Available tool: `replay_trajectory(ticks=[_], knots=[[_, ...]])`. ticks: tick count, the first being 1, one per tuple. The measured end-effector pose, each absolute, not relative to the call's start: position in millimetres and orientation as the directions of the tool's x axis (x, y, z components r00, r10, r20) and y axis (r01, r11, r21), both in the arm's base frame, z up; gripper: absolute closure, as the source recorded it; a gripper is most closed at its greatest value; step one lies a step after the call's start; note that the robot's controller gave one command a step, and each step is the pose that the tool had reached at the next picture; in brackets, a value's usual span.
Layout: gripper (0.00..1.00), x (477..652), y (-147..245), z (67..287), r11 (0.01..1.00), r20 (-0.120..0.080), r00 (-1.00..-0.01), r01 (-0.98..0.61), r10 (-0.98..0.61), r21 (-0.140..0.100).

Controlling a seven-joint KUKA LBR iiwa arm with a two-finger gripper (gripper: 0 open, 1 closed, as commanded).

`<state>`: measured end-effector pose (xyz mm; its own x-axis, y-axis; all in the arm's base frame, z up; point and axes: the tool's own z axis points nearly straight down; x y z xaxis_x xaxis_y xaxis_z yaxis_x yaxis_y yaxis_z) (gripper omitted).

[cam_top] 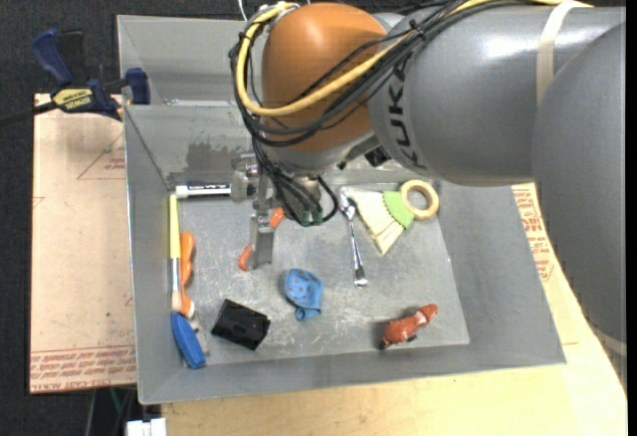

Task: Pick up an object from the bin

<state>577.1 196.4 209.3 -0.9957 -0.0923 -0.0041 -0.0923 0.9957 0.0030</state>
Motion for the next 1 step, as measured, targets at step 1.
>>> replay_trajectory(ticks=[1], knots=[[0.00, 552.1, 195.1, 214.5, 0.996, 0.002, -0.996, -0.087, -0.087, 0.003]])
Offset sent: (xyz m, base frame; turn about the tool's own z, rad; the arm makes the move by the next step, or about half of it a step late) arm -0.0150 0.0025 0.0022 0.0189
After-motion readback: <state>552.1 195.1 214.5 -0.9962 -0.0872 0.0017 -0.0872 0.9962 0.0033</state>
